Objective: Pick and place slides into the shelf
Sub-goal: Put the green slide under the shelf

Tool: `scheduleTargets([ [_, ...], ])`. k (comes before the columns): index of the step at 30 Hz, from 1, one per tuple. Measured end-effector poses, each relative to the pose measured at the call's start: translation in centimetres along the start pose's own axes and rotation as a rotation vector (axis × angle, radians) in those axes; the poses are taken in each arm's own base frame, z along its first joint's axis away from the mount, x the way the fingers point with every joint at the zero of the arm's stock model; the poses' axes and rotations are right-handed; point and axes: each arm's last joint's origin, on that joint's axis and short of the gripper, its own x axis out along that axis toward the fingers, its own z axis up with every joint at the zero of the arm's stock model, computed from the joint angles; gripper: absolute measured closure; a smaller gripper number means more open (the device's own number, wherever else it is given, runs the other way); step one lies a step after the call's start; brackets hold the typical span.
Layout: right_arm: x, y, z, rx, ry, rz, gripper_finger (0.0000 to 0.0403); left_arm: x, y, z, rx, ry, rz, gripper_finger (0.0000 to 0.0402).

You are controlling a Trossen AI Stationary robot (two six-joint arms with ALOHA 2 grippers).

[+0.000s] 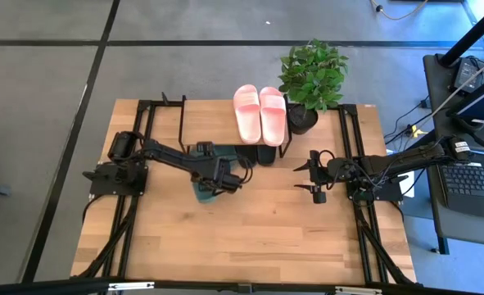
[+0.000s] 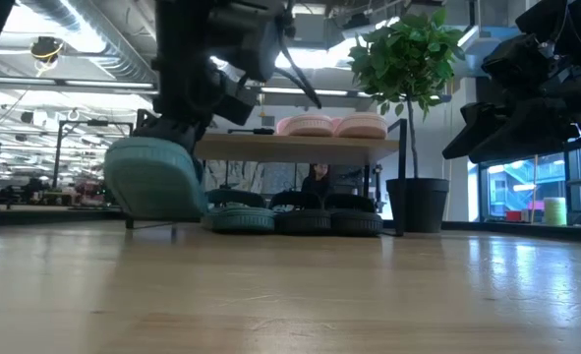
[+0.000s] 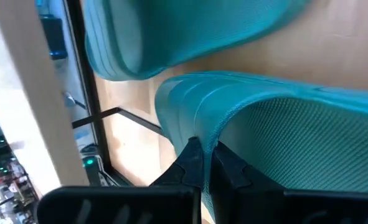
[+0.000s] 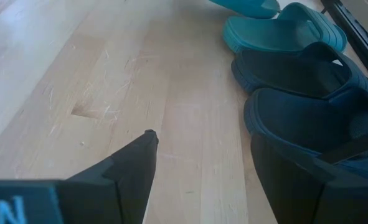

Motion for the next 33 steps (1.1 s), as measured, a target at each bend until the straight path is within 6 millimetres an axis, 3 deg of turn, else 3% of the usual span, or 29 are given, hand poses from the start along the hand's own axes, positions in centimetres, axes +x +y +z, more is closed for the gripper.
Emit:
scheduleTargets([
  [33, 0.0, 0.0, 0.0, 0.003, 0.000, 0.000, 0.0146, 4.3, 5.2, 1.5, 0.049, 0.055, 0.031, 0.0399],
])
